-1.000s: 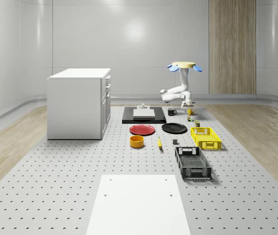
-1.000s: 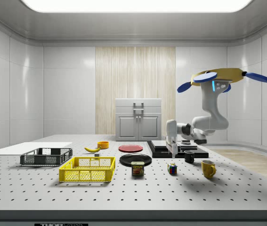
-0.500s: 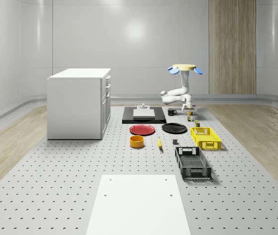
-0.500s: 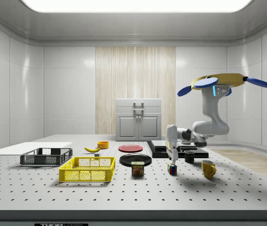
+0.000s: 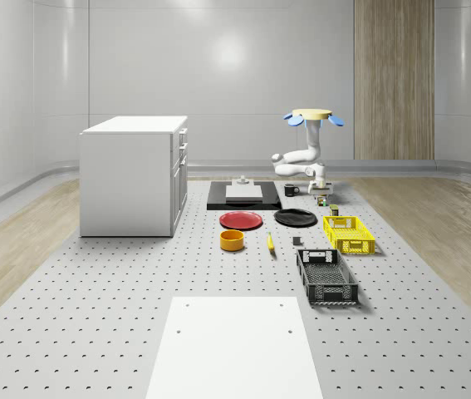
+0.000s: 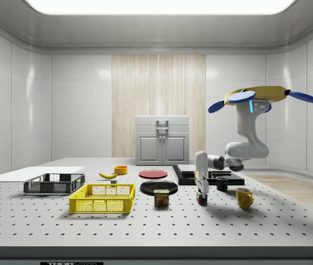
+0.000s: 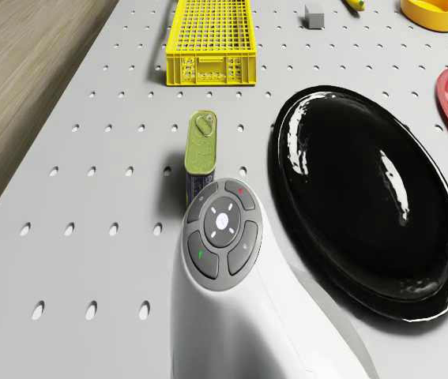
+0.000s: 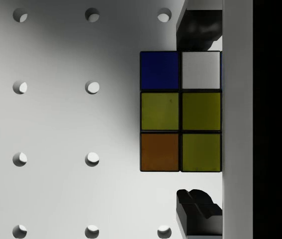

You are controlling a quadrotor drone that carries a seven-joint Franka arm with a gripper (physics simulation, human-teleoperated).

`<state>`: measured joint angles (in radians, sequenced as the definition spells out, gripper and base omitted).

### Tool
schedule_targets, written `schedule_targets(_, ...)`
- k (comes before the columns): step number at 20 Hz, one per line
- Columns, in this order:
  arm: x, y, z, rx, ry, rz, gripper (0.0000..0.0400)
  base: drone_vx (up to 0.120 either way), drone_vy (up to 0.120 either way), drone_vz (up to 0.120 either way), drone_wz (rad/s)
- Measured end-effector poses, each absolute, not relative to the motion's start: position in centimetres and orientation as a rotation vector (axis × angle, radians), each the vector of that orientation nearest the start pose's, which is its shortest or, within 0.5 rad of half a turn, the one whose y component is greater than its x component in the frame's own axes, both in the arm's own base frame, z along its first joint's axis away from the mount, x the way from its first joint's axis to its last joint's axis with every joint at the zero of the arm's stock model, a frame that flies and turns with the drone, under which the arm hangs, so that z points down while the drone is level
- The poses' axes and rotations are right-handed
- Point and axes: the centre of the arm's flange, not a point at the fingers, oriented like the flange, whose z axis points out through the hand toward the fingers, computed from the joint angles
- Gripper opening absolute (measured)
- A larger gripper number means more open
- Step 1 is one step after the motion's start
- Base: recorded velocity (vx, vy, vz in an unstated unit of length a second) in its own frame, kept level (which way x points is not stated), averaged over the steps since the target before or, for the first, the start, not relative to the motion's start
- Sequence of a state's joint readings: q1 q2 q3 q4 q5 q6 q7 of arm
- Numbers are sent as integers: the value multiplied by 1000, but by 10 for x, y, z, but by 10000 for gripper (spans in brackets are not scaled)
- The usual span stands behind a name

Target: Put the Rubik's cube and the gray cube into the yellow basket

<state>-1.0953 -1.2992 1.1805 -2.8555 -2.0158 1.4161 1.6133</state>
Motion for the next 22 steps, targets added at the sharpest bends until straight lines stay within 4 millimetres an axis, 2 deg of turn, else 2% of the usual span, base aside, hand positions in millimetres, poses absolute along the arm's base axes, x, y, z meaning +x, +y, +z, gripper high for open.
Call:
schedule_targets(6, 307, 0, 542, 1, -2, 785, 400, 0, 0, 0, 0)
schedule_targets(17, 312, -5, 546, 0, -2, 785, 400, 0, 0, 0, 0)
schedule_targets(22, 314, -6, 547, 0, -2, 785, 350, 0, 0, 0, 0)
